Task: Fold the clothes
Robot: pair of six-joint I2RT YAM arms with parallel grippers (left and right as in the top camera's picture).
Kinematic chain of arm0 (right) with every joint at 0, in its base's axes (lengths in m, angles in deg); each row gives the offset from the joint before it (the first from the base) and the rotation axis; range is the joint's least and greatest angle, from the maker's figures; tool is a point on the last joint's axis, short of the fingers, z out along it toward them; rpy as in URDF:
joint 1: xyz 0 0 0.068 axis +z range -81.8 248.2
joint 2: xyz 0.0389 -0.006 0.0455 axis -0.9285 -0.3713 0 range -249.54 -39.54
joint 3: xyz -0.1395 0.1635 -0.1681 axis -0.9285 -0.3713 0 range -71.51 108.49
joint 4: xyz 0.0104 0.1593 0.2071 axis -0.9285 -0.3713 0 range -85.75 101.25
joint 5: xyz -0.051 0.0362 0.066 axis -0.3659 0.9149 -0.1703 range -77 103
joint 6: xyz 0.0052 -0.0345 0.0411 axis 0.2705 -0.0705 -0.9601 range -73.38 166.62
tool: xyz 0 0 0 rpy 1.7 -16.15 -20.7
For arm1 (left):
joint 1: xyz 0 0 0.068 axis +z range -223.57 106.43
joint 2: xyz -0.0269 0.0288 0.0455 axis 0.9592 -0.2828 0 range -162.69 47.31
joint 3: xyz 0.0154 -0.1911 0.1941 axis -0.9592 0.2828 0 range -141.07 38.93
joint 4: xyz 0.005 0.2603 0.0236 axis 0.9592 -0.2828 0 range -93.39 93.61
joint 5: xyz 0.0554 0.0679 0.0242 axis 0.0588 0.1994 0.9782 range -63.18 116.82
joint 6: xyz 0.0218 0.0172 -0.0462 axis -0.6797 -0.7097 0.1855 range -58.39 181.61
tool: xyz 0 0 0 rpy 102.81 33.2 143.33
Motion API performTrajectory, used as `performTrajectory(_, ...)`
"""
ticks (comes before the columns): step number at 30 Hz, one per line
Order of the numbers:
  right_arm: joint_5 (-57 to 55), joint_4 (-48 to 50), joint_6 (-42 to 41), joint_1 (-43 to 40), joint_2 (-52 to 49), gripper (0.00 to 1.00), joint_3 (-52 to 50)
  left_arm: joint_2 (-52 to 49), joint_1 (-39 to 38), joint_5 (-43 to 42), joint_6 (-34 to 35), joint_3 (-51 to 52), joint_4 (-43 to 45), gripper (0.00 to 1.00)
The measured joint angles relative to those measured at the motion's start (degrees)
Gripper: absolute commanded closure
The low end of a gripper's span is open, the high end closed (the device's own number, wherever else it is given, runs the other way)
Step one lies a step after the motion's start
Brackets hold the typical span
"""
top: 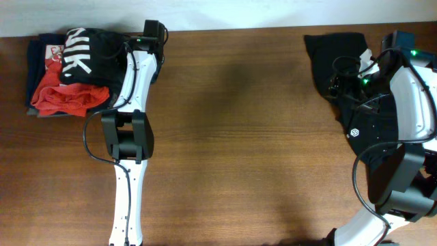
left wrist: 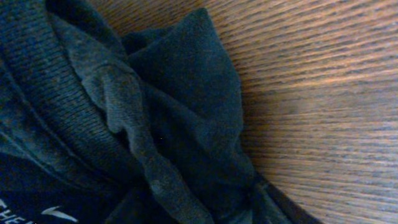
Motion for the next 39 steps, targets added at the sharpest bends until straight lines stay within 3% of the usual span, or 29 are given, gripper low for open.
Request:
performTrajectory(1, 0.0, 0.0, 0.0, 0.0, 0.0, 0.01, 0.0, 0.0, 0.1, -0.2, -0.1, 0.0, 0.2, 0.69)
performTrajectory(3, 0.0, 0.0, 0.1, 0.0, 0.0, 0.01, 0.0, 0.0, 0.1, -0.4, 0.3, 0.0, 0.8, 0.89)
performTrajectory(7, 0.0, -0.2, 0.0, 0.0, 0.0, 0.01, 0.0, -0.1, 0.1, -0.6, 0.5, 0.0, 2.0, 1.0)
performTrajectory(16, 0.0, -0.5, 0.0, 0.0, 0.0, 0.01, 0.0, -0.2, 0.4, -1.3, 0.5, -2.7, 0.0, 1.0)
performTrajectory(31, 0.0, -0.7, 0.0, 0.0, 0.0, 0.01, 0.0, 1.8, 6.0, -3.0, 0.5, -25.4, -8.2, 1.0)
performTrajectory(39, 0.0, -0.7, 0.0, 0.0, 0.0, 0.01, 0.0, 5.6, 10.2, -3.8, 0.5, -26.3, -8.0, 1.0)
